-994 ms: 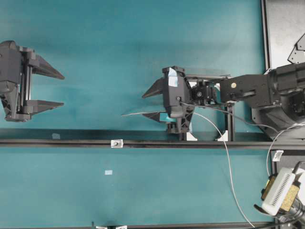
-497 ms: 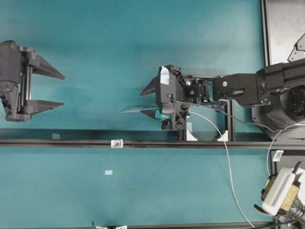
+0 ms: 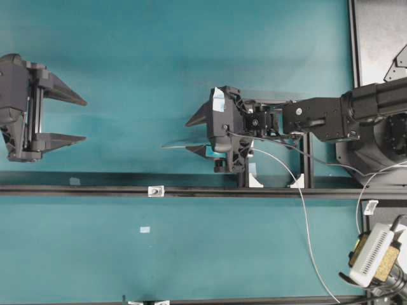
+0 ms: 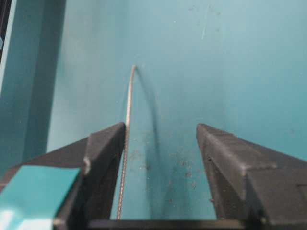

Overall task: Insert the wire into the hole on the right side and pull it with the left arm.
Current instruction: 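Close the right gripper on the white wire's free end, then carry the wire end with the right gripper toward the white bracket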

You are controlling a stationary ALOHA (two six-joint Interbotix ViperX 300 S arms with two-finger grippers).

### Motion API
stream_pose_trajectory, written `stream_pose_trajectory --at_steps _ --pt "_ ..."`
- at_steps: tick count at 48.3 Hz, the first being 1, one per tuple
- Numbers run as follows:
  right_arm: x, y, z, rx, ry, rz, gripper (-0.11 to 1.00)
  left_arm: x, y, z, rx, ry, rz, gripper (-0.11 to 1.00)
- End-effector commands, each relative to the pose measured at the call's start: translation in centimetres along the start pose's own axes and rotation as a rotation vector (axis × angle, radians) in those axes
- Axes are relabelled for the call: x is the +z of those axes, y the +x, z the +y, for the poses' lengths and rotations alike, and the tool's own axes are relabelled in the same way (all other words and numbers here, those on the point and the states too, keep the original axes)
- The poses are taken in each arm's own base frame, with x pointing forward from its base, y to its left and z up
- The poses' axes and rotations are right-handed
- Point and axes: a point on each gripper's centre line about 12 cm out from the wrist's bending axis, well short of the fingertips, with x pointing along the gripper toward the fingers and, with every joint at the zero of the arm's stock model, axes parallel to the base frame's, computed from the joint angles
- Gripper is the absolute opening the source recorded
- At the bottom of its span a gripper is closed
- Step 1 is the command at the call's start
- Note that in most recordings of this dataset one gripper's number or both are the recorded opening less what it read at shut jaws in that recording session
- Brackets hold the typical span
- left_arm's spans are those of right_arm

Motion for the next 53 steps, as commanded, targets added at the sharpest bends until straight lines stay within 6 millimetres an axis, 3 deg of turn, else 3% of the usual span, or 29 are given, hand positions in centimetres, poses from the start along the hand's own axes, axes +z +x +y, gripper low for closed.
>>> stream_pose_trajectory --at_steps 1,4,14,18,42,53 --pt "1.2 -0.1 0.0 0.002 0.000 -0.038 0.62 1.1 0.1 0.1 0.003 -0.002 -0.037 0.73" --pt "1.2 -0.1 0.1 0.004 -0.002 -0.038 0.54 1.1 0.1 0.1 0.003 -0.002 -0.037 0.72" --pt "1.2 -0.1 0.1 0.004 -0.002 -0.041 0.13 1.1 0.1 0.1 0.003 -0.003 -0.037 0.73" --pt "1.2 -0.1 0.0 0.003 -0.004 -0.040 0.04 1.1 0.1 0.1 0.003 -0.002 -0.037 0.72" --pt "1.3 -0.2 0.1 0.004 -0.007 -0.043 0.03 1.1 0.1 0.1 0.003 -0.003 -0.037 0.72" --pt "2.4 -1.2 0.2 0.008 -0.006 -0.082 0.03 1.1 0.1 0.1 0.003 -0.005 -0.037 0.72"
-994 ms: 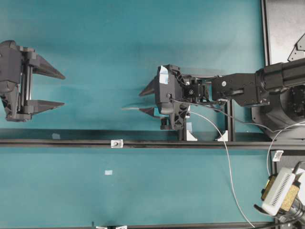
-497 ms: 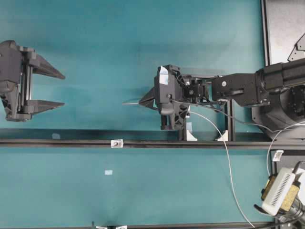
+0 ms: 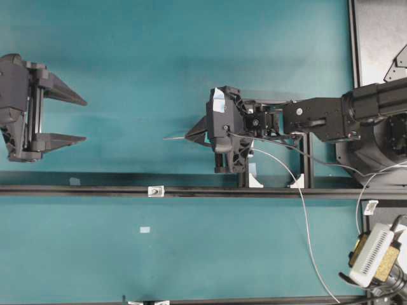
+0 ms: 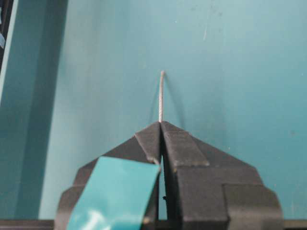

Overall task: Insert the wire into the hole on the right side and pull it with the left arm.
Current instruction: 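Carry the wire end with the right gripper toward the white bracket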

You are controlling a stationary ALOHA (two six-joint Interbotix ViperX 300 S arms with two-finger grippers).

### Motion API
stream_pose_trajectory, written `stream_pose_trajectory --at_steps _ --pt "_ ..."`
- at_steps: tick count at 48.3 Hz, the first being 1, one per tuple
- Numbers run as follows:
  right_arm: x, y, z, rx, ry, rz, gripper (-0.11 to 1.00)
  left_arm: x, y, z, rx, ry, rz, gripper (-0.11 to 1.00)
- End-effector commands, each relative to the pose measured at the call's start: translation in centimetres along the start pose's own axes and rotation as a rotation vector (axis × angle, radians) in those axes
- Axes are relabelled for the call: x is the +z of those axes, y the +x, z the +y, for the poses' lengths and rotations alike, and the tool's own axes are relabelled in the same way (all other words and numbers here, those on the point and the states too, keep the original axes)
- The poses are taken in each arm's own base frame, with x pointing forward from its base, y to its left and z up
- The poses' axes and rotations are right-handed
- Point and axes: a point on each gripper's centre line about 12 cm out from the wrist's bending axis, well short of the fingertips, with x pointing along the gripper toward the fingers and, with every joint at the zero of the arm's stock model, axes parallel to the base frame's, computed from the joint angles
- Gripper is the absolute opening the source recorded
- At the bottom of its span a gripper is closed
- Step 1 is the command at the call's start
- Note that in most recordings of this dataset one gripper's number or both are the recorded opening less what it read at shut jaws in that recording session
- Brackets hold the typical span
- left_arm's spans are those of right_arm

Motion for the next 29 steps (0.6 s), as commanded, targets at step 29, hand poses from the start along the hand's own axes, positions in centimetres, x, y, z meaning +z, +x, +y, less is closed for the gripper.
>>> stream_pose_trajectory --at_steps 29 --pt "5.9 -7.2 -0.4 -0.011 0.018 -0.134 0.03 1.8 0.3 0.1 0.002 -0.009 -0.052 0.72"
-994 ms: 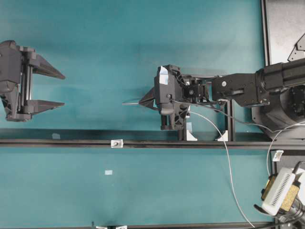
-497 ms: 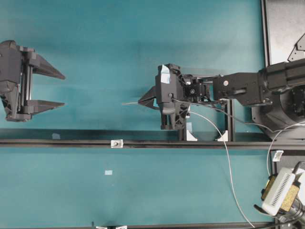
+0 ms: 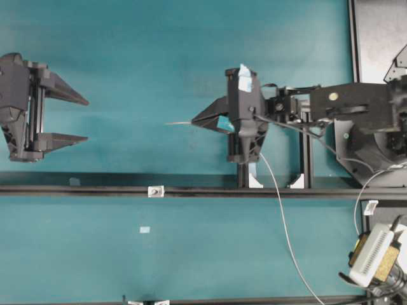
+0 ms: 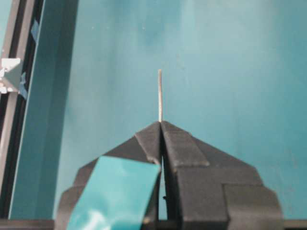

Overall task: Insert the wire into the hole on the right side and pull it with the left arm.
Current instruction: 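Carry the wire end with the right gripper toward the white bracket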

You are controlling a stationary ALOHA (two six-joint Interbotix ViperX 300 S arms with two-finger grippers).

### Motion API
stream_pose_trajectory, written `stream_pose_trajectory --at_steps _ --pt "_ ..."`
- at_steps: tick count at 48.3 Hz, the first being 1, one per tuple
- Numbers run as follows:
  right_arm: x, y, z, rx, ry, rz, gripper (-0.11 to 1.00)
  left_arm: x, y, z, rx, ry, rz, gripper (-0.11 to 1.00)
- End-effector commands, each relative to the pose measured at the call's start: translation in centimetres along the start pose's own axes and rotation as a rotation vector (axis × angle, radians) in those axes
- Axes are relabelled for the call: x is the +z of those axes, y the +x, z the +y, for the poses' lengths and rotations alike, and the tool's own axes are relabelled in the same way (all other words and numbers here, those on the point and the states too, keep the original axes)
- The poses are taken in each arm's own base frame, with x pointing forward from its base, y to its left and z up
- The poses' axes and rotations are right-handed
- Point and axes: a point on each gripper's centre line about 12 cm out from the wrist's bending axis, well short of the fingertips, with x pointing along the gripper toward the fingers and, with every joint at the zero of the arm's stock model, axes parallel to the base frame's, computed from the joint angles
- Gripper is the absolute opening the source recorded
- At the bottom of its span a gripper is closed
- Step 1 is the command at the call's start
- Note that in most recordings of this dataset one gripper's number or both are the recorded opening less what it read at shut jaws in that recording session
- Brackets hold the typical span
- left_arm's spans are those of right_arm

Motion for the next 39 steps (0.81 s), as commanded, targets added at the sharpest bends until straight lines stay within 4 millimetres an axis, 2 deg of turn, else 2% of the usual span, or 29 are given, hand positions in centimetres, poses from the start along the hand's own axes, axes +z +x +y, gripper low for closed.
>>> stream_pose_trajectory --at_steps 1,7,22,30,39 --pt "1.6 -1.2 0.0 0.002 0.003 -0.049 0.03 1.2 0.2 0.1 0.002 -0.005 -0.038 0.73" --pt "1.4 -1.7 0.0 0.001 0.003 -0.052 0.03 1.5 0.2 0.1 0.002 -0.006 -0.045 0.73" --pt "-0.1 -1.7 0.2 0.010 0.001 -0.042 0.03 1.4 0.2 -0.3 -0.008 -0.014 -0.073 0.73" --pt "-0.2 -1.7 1.2 0.044 -0.004 -0.090 0.03 1.4 0.1 -1.3 -0.044 -0.040 -0.164 0.73" --pt "-0.9 -2.0 2.2 0.085 0.011 -0.144 0.03 0.4 1.1 -2.0 -0.070 -0.103 -0.202 0.73"
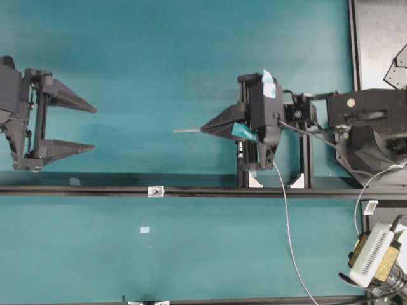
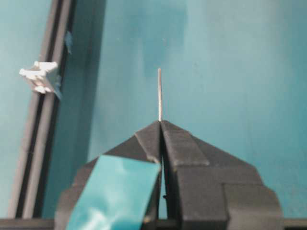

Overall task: Insert the wire into the hole on the right side and pull it with the left arm.
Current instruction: 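Carry the wire end with the right gripper toward the white bracket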

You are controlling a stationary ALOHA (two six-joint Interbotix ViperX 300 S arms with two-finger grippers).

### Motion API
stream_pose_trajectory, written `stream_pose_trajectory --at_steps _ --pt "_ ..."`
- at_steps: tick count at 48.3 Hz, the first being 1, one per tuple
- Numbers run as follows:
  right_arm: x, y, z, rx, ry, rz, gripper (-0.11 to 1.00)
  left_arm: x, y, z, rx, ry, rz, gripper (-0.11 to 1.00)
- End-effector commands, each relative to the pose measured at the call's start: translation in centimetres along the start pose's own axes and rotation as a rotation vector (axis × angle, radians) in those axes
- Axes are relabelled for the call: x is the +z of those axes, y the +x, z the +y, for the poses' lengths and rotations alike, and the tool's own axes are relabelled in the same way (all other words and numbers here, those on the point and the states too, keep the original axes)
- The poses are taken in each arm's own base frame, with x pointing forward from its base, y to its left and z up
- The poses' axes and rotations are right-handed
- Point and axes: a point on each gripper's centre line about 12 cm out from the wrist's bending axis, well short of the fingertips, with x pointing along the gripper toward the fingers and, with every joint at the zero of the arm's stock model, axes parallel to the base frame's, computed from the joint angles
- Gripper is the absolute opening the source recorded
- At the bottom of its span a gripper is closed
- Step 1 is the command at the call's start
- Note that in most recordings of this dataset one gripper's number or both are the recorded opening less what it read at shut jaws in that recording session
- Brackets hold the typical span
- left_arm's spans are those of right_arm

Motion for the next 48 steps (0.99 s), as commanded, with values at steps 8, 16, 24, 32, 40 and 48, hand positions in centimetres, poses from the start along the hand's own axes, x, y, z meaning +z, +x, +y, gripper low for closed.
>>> stream_pose_trajectory --at_steps 8,16,24,32,40,48 --pt "-0.6 -0.7 1.7 0.061 0.022 -0.090 0.03 -0.5 2.0 -0.8 -0.028 -0.028 -0.042 0.73" --pt "-1.8 -1.1 2.8 0.099 0.035 -0.128 0.03 -0.8 3.7 -1.8 -0.057 -0.022 -0.057 0.72" --pt "-2.9 -0.7 4.0 0.124 0.046 -0.141 0.03 -1.5 4.8 -2.9 -0.091 -0.015 -0.069 0.72" --pt "-3.9 0.2 4.9 0.117 0.042 -0.141 0.03 -2.2 5.3 -3.8 -0.117 -0.045 -0.085 0.72" --pt "-4.9 0.6 6.2 0.087 0.015 -0.178 0.03 -2.9 5.5 -5.0 -0.157 -0.054 -0.111 0.72" --pt "-6.1 0.7 7.5 0.039 0.003 -0.173 0.03 -3.4 6.6 -6.2 -0.190 -0.048 -0.129 0.72"
